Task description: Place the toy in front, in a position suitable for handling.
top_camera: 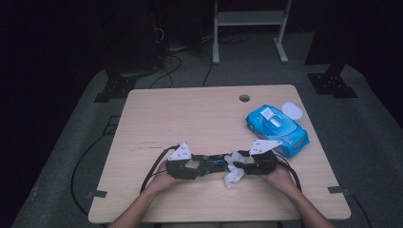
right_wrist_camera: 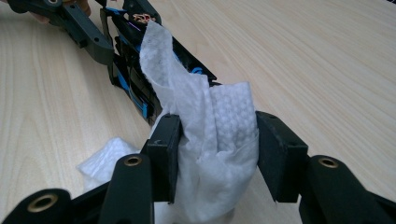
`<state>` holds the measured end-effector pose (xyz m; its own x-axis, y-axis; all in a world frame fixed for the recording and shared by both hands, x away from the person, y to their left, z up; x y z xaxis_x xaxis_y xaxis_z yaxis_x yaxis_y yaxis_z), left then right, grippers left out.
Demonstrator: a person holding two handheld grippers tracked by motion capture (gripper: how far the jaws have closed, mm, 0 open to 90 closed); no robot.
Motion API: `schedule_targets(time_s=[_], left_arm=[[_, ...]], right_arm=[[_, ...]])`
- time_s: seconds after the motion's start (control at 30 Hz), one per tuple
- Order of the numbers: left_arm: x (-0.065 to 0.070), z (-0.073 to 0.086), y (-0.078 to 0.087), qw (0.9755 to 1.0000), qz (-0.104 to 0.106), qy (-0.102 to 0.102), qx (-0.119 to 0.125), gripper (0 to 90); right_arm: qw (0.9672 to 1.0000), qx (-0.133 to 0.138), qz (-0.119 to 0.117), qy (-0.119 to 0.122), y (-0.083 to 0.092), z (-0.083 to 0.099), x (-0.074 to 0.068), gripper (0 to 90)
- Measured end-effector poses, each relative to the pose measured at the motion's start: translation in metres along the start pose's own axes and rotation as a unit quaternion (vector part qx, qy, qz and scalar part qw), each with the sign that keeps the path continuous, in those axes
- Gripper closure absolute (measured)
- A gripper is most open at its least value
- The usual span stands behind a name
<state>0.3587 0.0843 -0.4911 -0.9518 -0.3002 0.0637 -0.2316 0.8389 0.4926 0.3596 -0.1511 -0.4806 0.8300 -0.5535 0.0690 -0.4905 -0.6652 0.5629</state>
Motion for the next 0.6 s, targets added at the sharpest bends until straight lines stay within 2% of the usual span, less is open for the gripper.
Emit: schedule_targets(time_s=[0.03,0.27,0.43,0.53,0.6], left_arm=[[0.0,0.0,0.0,1.0,0.005,0.005,0.003,48.9],[0.003,0.0,-0.002,0.9999,0.016,0.004,0.001,51.1],[0.005,0.001,-0.002,0.9998,0.02,0.001,0.006,57.3],[0.006,0.001,-0.002,0.9997,0.024,0.0,0.006,58.7],[0.007,0.001,-0.002,0.9995,0.03,0.0,0.005,58.7]], right_arm=[[1.0,0.0,0.0,0.0,0.001,0.0,0.0,52.6],[1.0,0.002,0.003,-0.006,0.008,0.005,0.0,52.4],[1.0,0.0,0.006,-0.005,0.013,0.007,0.0,51.6],[0.9999,0.005,0.007,-0.013,0.017,0.008,0.002,54.1],[0.9997,0.013,0.008,-0.017,0.021,0.009,0.003,59.5]])
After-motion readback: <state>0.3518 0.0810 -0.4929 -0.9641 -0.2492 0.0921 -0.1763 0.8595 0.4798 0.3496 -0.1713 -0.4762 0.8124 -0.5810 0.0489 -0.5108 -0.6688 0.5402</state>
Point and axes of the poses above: each handheld gripper's, and its own axes: y roughly backward along the jaws, z roughly out of its underside, x roughly to its right, the point moved 5 cm from there along -y, roughly forward along the jaws, and after that the axes turned 4 degrees about z, right-handed, at the moved point
